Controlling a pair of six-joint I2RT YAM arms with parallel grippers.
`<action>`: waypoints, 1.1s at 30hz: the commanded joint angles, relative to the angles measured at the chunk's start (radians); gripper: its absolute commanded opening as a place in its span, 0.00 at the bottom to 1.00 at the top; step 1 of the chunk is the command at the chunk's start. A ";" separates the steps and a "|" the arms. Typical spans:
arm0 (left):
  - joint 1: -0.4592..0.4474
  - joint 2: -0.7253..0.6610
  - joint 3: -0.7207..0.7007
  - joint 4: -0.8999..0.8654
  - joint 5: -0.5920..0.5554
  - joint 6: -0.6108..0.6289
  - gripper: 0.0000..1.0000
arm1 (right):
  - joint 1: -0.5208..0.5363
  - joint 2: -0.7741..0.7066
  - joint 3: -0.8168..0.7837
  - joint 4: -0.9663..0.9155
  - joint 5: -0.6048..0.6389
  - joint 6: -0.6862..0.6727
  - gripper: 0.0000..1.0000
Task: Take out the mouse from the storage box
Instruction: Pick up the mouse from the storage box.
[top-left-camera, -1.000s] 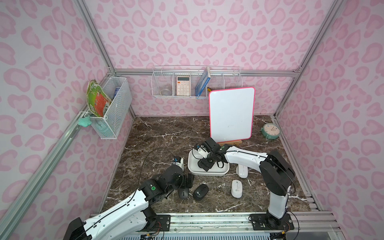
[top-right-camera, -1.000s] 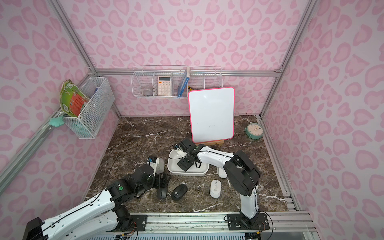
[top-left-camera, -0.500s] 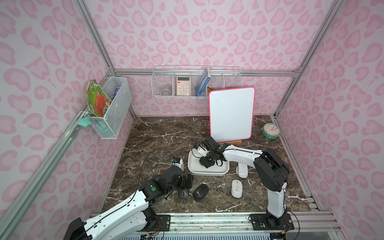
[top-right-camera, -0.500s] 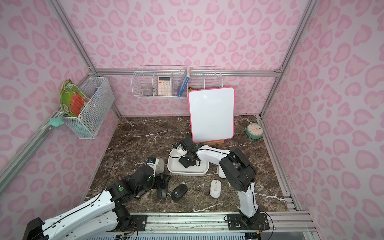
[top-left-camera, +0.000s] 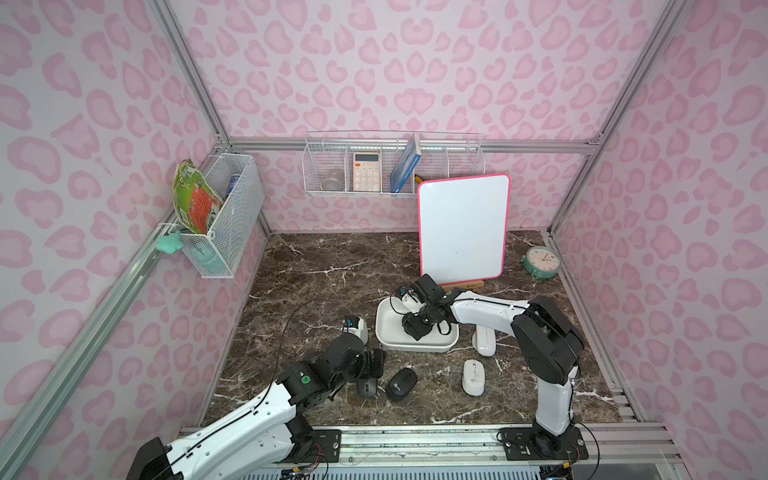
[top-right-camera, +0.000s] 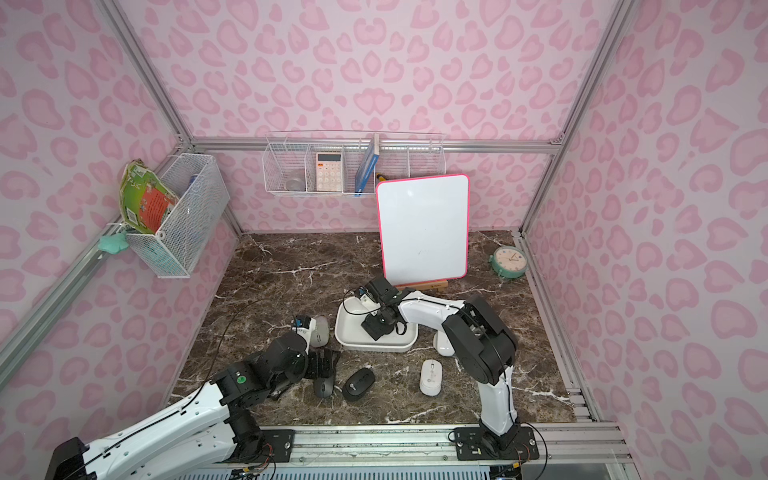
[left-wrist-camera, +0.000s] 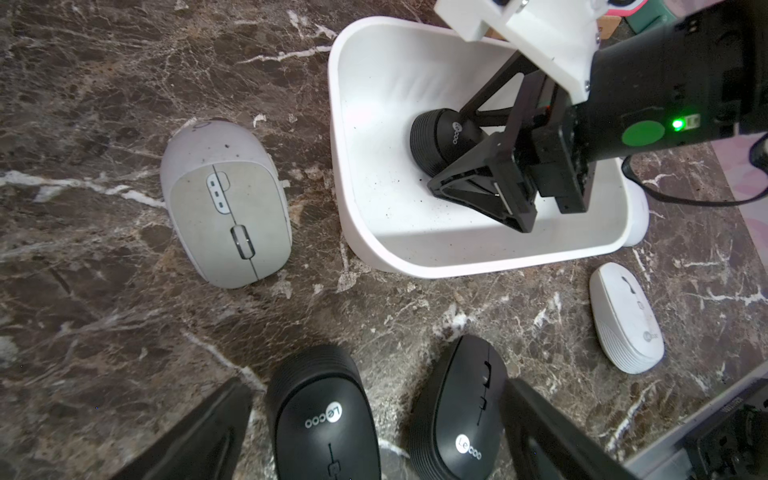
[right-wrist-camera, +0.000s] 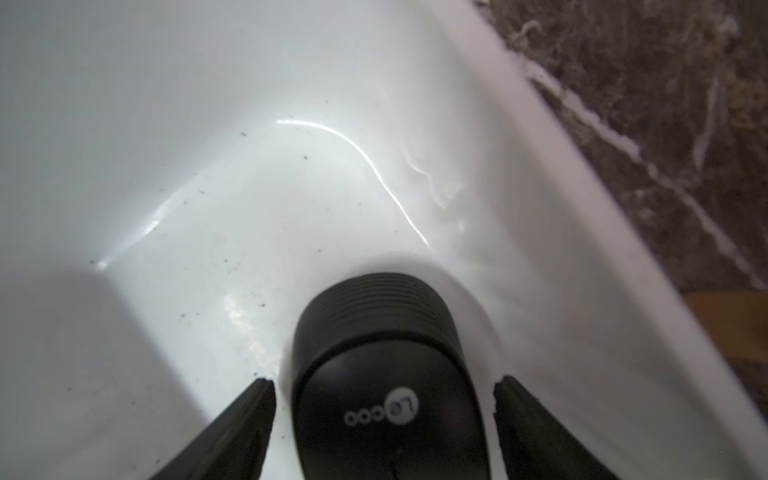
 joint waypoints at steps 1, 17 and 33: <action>0.001 -0.017 -0.016 0.008 -0.004 -0.009 0.99 | -0.003 -0.004 -0.016 -0.002 -0.011 0.014 0.82; 0.003 -0.057 -0.002 -0.027 -0.048 -0.022 0.98 | 0.007 -0.080 -0.036 0.006 -0.004 0.065 0.54; 0.004 -0.146 -0.013 -0.074 -0.186 -0.043 0.99 | 0.144 -0.397 -0.107 -0.088 0.103 0.109 0.53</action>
